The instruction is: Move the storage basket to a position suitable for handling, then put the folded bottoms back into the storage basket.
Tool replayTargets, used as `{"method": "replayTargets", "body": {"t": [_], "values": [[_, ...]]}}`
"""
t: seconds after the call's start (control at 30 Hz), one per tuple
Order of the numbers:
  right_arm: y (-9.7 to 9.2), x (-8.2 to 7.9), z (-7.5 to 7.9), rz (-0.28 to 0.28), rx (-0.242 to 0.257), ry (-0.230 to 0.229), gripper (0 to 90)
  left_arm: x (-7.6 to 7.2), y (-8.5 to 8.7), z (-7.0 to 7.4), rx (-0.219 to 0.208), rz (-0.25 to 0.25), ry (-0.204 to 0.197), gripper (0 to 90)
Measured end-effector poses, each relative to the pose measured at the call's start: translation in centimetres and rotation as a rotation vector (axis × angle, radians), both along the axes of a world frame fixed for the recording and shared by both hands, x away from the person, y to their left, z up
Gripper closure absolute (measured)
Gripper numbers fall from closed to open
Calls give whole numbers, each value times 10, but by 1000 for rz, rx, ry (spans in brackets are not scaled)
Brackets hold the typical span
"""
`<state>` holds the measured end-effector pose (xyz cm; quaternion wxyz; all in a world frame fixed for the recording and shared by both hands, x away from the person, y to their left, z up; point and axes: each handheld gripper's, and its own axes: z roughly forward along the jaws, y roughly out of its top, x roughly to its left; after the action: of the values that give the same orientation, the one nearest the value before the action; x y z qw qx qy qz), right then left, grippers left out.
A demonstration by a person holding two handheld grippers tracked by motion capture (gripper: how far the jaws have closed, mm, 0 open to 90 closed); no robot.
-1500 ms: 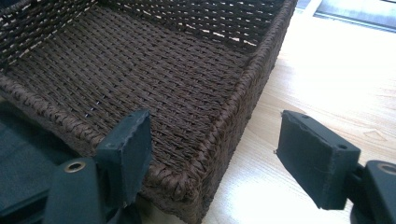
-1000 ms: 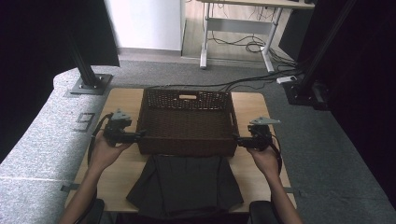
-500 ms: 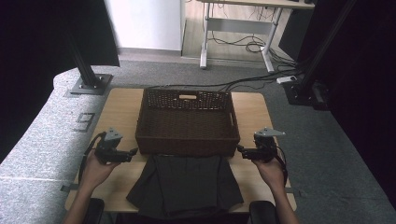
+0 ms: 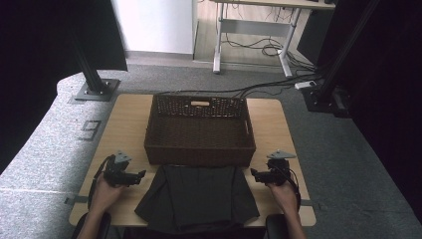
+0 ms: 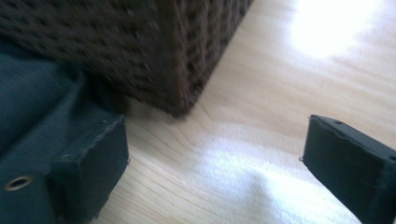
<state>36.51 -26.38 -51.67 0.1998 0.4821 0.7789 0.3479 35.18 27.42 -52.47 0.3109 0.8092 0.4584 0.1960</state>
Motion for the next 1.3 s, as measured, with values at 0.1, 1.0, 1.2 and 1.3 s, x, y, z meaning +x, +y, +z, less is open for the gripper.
{"method": "replayTargets", "body": {"t": [0.1, 1.0, 1.2, 1.3], "values": [[-1, 1, -5, -5, -9, 13, 26, 1, -1, -8, 0, 4, 17, 82], [-2, 4, -41, -30, -26, 19, 0, 1, -2, -24, -15, 7, 49, 0], [-2, 5, -40, -30, -32, 31, 0, 1, -4, -23, -13, 19, 53, 0], [-1, 6, -38, -31, -33, 52, 0, 1, -6, -21, -5, 22, 74, 0]]}}
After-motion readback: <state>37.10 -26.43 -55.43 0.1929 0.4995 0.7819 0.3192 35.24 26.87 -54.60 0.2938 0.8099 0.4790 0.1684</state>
